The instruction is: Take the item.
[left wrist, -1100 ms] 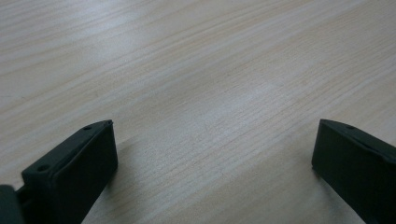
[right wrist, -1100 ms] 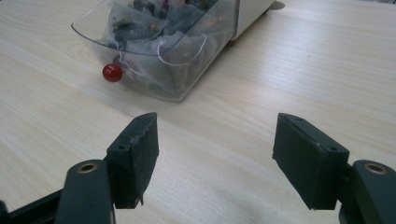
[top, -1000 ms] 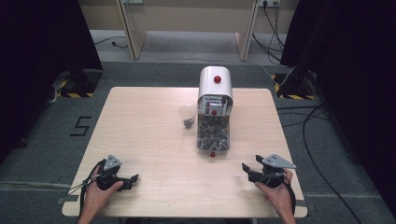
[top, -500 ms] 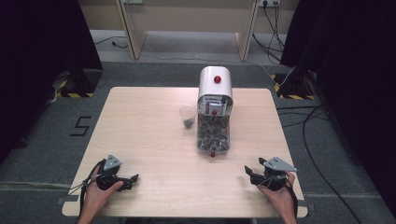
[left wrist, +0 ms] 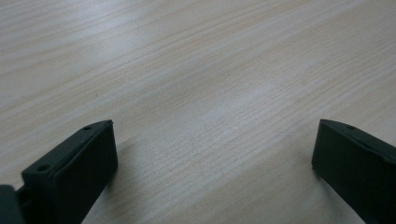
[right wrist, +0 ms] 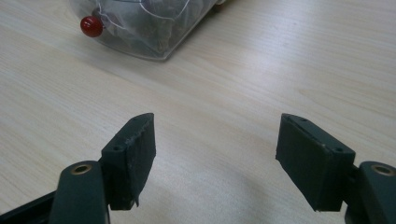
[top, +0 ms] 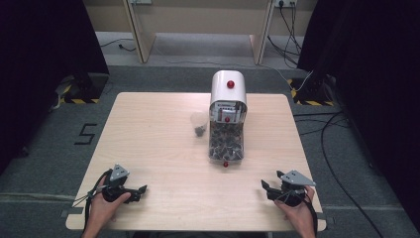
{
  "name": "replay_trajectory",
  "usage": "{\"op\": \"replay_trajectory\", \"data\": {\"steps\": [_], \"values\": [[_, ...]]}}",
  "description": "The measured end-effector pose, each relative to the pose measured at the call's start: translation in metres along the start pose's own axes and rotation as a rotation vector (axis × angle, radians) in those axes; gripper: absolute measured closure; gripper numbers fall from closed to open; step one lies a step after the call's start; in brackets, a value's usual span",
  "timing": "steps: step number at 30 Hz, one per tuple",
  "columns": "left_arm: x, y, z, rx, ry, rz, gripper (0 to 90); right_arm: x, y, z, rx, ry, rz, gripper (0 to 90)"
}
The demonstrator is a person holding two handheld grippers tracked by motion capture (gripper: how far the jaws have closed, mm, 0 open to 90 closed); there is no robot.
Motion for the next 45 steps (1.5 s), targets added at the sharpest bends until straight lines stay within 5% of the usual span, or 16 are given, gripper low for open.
{"op": "replay_trajectory", "data": {"steps": [45], "values": [[0.000,0.000,0.000,0.000,0.000,0.000,0.0,-0.028,0.002,-0.018,-0.050,-0.106,-0.013,27.8]]}}
Point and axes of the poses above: each handheld gripper's, and its own axes: z roughly forward along the jaws, x roughly out of its top, y roughly to its right, the point moved 4 cm from there along z, roughly forward along the jaws, and after that the axes turned 5 degrees about z, right-handed, at the moved point
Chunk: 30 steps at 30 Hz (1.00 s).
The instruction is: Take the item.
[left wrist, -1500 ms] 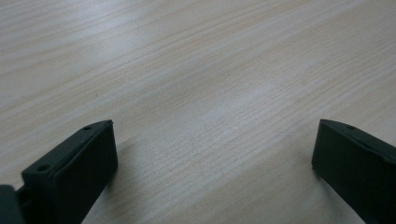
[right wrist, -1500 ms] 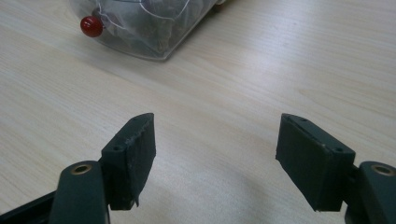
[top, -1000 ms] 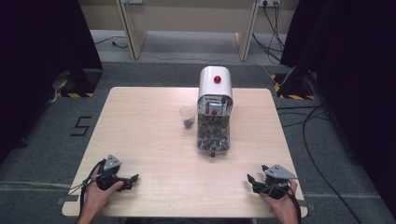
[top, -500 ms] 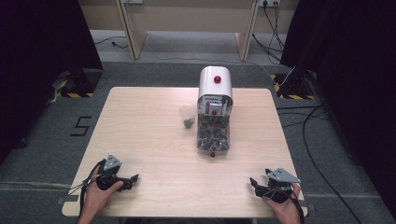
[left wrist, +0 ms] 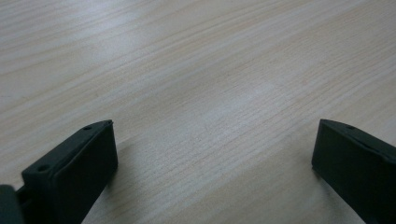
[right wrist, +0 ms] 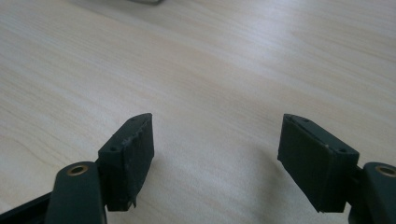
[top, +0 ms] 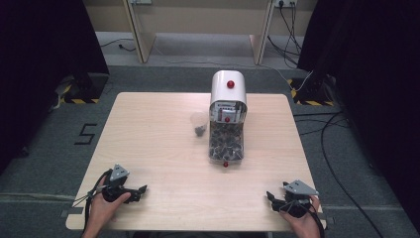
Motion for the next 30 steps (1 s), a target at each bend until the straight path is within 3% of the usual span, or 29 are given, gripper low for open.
{"op": "replay_trajectory", "data": {"steps": [4,13,30], "values": [[0.000,0.000,0.000,0.000,0.000,0.000,0.0,-0.004,0.000,-0.002,-0.004,-0.027,-0.003,27.6],[0.000,0.000,0.000,0.000,0.001,0.000,0.0,-0.010,0.000,-0.007,0.018,-0.034,0.034,24.6],[-0.001,0.000,-0.001,0.003,-0.004,0.000,0.0,-0.026,-0.004,-0.017,0.029,0.026,0.030,16.6]]}}
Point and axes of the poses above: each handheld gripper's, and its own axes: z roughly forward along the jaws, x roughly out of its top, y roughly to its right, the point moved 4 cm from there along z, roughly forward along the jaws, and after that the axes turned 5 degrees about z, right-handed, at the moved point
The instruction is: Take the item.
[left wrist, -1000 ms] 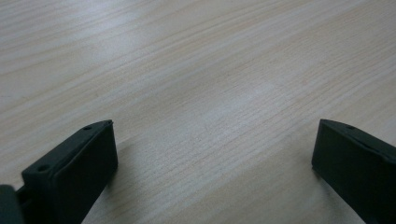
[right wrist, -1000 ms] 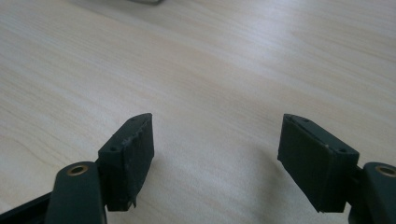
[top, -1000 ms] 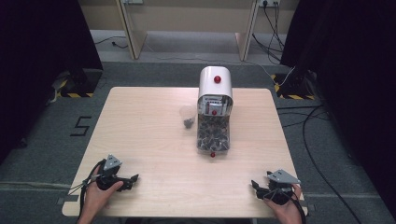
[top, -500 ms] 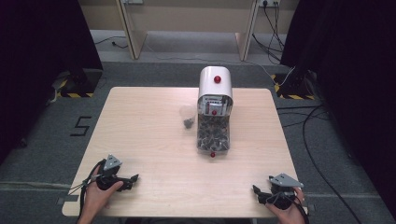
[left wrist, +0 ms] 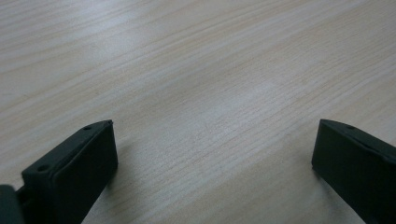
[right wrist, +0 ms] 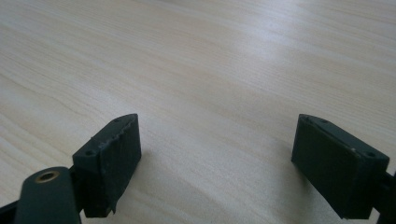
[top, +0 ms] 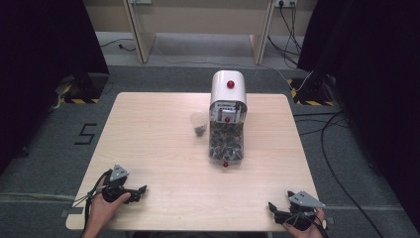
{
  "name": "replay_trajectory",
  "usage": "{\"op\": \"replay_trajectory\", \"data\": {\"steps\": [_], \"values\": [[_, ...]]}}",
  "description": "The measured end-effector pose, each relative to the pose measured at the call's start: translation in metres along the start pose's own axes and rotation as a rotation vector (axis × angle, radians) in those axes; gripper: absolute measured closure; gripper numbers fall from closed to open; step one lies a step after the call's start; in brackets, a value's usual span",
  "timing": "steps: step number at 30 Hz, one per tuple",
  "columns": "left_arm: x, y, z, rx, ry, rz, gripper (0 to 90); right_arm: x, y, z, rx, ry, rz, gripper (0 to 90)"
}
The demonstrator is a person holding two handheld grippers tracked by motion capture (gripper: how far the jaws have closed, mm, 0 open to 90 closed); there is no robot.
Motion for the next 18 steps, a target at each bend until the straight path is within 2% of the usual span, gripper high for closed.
{"op": "replay_trajectory", "data": {"steps": [4,18], "values": [[0.0000,0.0000,0.0000,0.001,0.000,0.000,0.0,-0.0029,-0.0002,-0.0009,0.002,0.023,0.005,16.6],[0.0000,0.0000,0.0000,0.000,0.000,0.000,0.0,-0.0030,-0.0002,-0.0007,0.003,0.026,0.004,16.0]]}}
Point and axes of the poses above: each handheld gripper's, and its own axes: z roughly forward along the jaws, x roughly out of its top, y roughly to its right, the point moved 4 cm from there along z, roughly forward along the jaws, and after that the axes turned 5 degrees about z, right-handed, at the moved point
